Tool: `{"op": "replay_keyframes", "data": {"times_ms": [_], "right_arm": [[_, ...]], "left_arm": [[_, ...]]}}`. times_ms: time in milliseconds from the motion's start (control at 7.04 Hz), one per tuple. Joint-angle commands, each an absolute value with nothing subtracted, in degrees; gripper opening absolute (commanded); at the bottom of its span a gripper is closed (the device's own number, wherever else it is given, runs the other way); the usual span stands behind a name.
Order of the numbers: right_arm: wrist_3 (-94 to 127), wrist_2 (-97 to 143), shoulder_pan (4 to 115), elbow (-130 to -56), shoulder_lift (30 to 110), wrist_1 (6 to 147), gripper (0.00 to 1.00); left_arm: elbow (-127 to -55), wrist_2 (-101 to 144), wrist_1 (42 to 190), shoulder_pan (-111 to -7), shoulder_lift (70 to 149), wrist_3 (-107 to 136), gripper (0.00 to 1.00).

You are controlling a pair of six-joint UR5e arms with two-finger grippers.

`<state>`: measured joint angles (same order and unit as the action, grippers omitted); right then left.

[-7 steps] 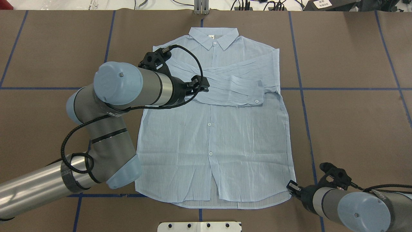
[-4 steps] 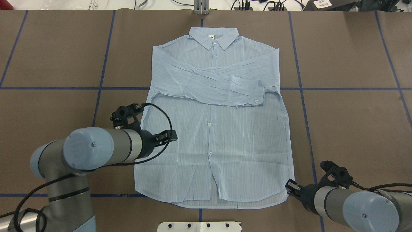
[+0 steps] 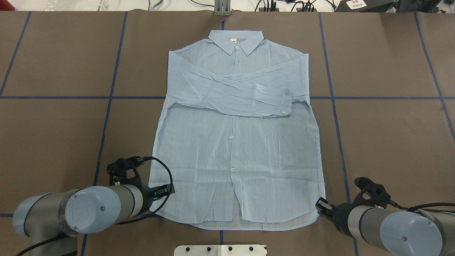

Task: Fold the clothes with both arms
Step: 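Move the left gripper to the hem corner nearest the robot and grasp both hem corners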

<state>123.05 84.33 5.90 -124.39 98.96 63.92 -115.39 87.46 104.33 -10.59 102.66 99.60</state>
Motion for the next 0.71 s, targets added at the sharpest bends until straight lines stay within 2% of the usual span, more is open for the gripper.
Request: {"op": "replay_keyframes", "data": {"times_ms": [0, 142, 568], "right_arm": [[123.0, 84.2, 5.8, -124.4, 98.9, 64.0, 0.0], [123.0, 84.2, 5.9, -124.4, 99.0, 63.9, 0.0], [123.0, 84.2, 5.9, -124.3, 99.0, 64.0, 0.0]], "left_arm": [[-115.5, 87.2, 103.2, -7.2, 102.3, 103.3, 0.75], [-115.5, 87.2, 103.2, -6.9, 102.3, 104.0, 0.63], [-115.3, 87.1, 102.8, -6.8, 102.1, 104.7, 0.0]]}}
